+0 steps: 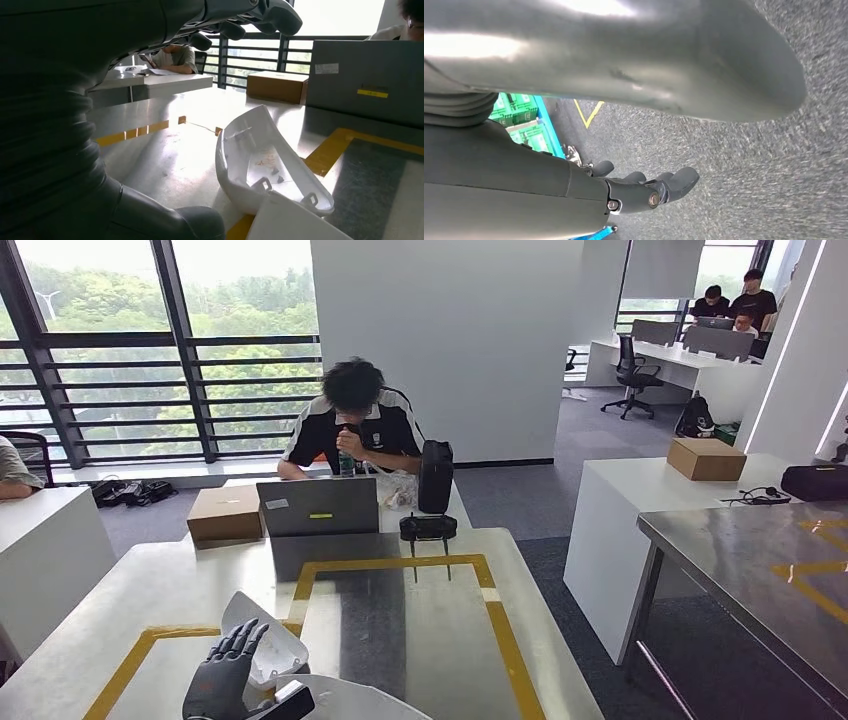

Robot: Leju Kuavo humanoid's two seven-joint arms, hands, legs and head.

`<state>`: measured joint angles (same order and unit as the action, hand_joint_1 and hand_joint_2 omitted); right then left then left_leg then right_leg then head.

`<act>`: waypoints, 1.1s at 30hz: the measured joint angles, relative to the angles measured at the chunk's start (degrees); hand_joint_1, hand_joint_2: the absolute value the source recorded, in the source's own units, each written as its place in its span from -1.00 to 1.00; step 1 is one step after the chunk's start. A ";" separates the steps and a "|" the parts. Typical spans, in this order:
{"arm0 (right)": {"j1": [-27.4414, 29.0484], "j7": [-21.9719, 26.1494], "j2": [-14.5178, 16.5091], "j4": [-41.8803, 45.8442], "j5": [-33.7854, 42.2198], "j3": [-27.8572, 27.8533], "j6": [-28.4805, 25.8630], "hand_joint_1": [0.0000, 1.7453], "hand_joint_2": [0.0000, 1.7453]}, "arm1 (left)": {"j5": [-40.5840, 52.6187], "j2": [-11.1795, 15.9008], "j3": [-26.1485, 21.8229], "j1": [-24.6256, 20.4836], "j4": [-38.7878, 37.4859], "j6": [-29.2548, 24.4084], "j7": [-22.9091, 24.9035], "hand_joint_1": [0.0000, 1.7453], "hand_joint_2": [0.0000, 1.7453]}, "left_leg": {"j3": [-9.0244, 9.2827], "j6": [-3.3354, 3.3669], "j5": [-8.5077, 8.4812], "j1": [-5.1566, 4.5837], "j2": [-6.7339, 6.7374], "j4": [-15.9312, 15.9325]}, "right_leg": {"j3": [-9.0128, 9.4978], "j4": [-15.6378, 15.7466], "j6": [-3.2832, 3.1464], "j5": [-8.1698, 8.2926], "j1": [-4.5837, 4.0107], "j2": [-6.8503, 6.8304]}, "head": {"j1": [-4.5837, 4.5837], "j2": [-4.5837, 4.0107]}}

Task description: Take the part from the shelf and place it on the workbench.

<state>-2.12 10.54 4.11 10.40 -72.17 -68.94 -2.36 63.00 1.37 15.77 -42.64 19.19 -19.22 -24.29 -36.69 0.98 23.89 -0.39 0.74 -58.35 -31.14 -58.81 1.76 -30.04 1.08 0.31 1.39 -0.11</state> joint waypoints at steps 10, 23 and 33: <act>0.78 0.26 -0.18 -0.02 0.69 -0.05 -0.44 -1.00 -1.00 | -0.69 3.86 -1.66 0.72 -1.12 0.11 -0.89 -1.00 1.00 | -4.73 -3.15 8.37 0.83 -0.64 -14.45 | -2.71 1.20 -2.93 4.22 0.39 -0.41 | -1.18 0.04; -0.02 0.20 -1.04 0.00 0.95 -0.17 -1.10 -1.00 -1.00 | -0.43 2.21 -1.94 -2.80 -0.93 1.32 -0.25 -1.00 1.00 | 1.72 -0.17 1.85 1.28 -0.74 -0.66 | -9.22 -10.81 0.78 -2.76 0.88 -0.31 | -1.23 -0.01; -1.33 0.02 -1.71 0.04 2.54 -0.67 -2.77 -1.00 -1.00 | 0.22 1.69 -2.05 -4.98 -0.73 1.77 0.72 -1.00 1.00 | -2.13 -1.01 -3.51 -0.06 -0.63 0.02 | 2.15 0.71 -2.71 -0.34 -1.42 -0.14 | -1.21 -0.02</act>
<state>-3.46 10.56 2.40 10.44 -69.63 -69.61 -5.13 63.22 3.07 13.72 -47.62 18.46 -17.45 -23.57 -38.82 -0.03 20.38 -0.45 0.11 -58.33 -28.99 -58.10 -0.95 -30.38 -0.34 0.17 0.19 -0.13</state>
